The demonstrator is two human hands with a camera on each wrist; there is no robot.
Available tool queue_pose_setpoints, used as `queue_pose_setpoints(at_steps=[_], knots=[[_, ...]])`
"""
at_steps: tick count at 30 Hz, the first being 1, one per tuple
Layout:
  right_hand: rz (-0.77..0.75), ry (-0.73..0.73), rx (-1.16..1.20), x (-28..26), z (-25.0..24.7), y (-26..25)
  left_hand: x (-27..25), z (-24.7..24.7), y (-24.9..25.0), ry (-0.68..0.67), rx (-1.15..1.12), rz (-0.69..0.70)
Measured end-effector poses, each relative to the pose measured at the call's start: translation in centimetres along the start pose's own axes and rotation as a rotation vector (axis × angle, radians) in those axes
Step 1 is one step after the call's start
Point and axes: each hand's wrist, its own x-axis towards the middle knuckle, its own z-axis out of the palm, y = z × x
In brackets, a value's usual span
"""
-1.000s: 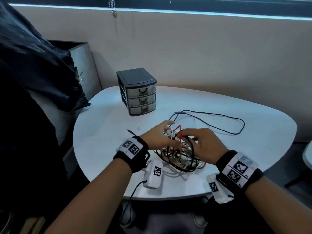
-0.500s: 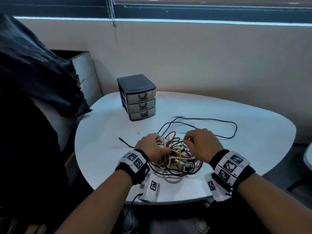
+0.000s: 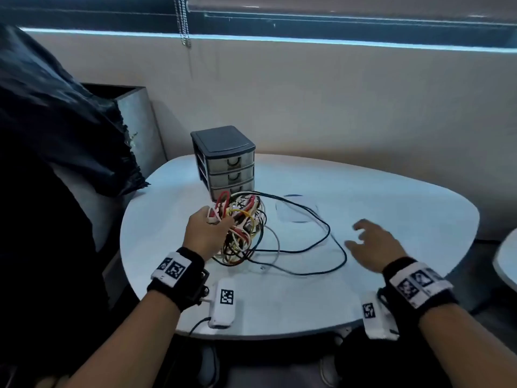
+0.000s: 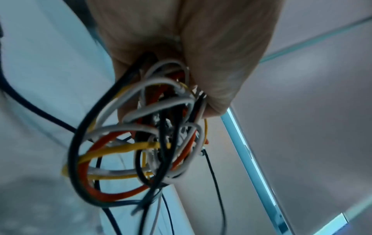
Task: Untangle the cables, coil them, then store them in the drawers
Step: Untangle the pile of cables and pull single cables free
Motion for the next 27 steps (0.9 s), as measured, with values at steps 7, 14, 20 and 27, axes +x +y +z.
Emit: queue_pose_setpoints(at_steps=[7,14,20,27], knots=[[-0.428,0.165,0.074,-2.6,3.0,-8.3,-2.4,1.0,0.6,-0.049,0.111,0.179],[-0.694,0.466,-0.244,-2.0,2.8,-13.4,-4.2,0.7,0.5,-0.090,0.000,0.278],[-0.579,0.376,-0.429,-1.2,1.6,-13.0,-3.3,1.1,-0.5,0.044,0.041,0.170],[-0.030,0.644,0.547,4.0,-8.5,2.7,-0.1,-1.7,-4.2,0.326,-0.075,-0.129]])
